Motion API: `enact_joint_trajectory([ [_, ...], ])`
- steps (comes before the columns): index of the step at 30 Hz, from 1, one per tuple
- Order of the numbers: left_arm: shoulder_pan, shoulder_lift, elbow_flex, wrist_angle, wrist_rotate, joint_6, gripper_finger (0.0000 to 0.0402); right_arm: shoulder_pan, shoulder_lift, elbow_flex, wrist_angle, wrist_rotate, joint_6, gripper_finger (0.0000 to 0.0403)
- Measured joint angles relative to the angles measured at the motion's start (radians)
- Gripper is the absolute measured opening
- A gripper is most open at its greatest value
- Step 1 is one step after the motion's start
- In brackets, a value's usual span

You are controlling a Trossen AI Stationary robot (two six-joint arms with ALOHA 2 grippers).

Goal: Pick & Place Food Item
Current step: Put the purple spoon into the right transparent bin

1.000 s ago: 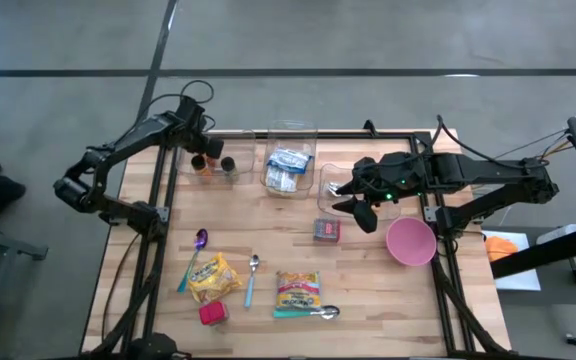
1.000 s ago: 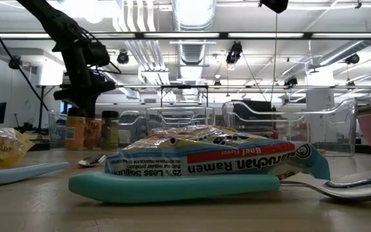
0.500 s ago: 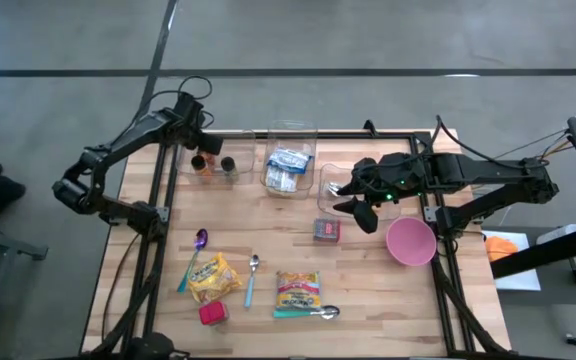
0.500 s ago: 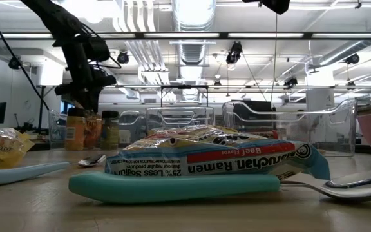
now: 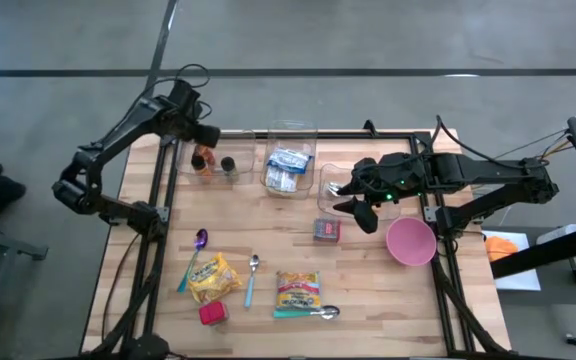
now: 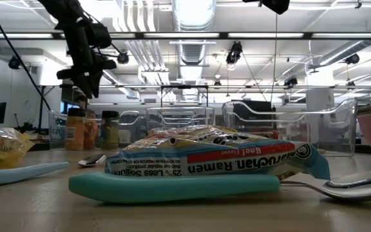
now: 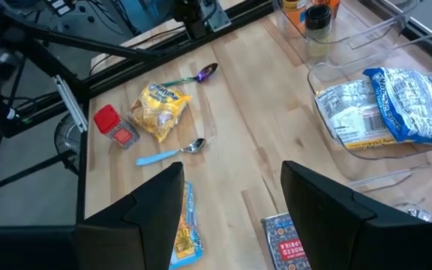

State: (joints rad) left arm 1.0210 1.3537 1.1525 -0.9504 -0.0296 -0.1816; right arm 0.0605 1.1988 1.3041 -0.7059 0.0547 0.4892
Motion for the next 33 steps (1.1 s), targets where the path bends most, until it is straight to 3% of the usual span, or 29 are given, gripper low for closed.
enact_joint_trajectory([
  [8,-0.085,-0.076,0.058,-0.192,0.003,0.030,0.0118,0.000,0.000,0.000,0.000,0.045,-0.026,0.0220],
  [14,-0.249,-0.204,0.015,-0.250,0.033,-0.102,0.0118,-0.023,-0.001,0.000,-0.001,0.052,-0.011,0.0220],
  [17,-0.378,-0.273,-0.010,-0.252,0.034,-0.196,0.0118,-0.061,-0.012,-0.007,-0.002,0.043,-0.021,0.0220],
  [24,-0.750,-0.375,-0.054,-0.244,0.025,-0.476,0.0118,-0.226,-0.106,-0.088,0.018,-0.085,-0.045,0.0220],
  [33,-1.284,-0.339,-0.164,-0.252,-0.018,-0.987,0.0118,-0.299,-0.216,-0.238,0.085,-0.138,-0.021,0.0220],
])
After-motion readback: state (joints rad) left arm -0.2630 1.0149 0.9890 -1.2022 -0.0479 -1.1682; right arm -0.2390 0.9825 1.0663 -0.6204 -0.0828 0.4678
